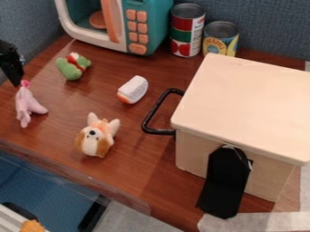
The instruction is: Places a toy puppy on the drawer
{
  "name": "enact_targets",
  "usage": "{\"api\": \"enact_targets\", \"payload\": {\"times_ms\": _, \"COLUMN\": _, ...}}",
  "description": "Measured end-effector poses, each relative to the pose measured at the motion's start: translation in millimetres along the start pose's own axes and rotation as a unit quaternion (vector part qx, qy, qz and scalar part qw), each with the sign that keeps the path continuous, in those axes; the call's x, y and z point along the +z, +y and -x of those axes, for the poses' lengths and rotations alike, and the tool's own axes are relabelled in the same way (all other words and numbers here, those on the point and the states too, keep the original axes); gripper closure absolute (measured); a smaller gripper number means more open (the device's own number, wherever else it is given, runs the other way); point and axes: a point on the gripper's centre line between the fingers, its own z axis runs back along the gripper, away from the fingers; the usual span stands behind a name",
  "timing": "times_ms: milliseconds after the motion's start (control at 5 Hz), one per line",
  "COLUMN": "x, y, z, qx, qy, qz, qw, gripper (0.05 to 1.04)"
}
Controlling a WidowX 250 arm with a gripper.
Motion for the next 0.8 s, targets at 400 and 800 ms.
{"api": "enact_targets", "payload": {"times_ms": 400, "x": 0, "y": -34, "z": 23, "qx": -0.035, "qy": 0.015, "qz": 0.05, "qw": 0.998, "gripper": 0.083}}
{"api": "enact_targets", "payload": {"times_ms": 800, "x": 6, "y": -98, "z": 59, "qx": -0.146, "qy": 0.056, "qz": 0.105, "qw": 0.9821, "gripper": 0.083}}
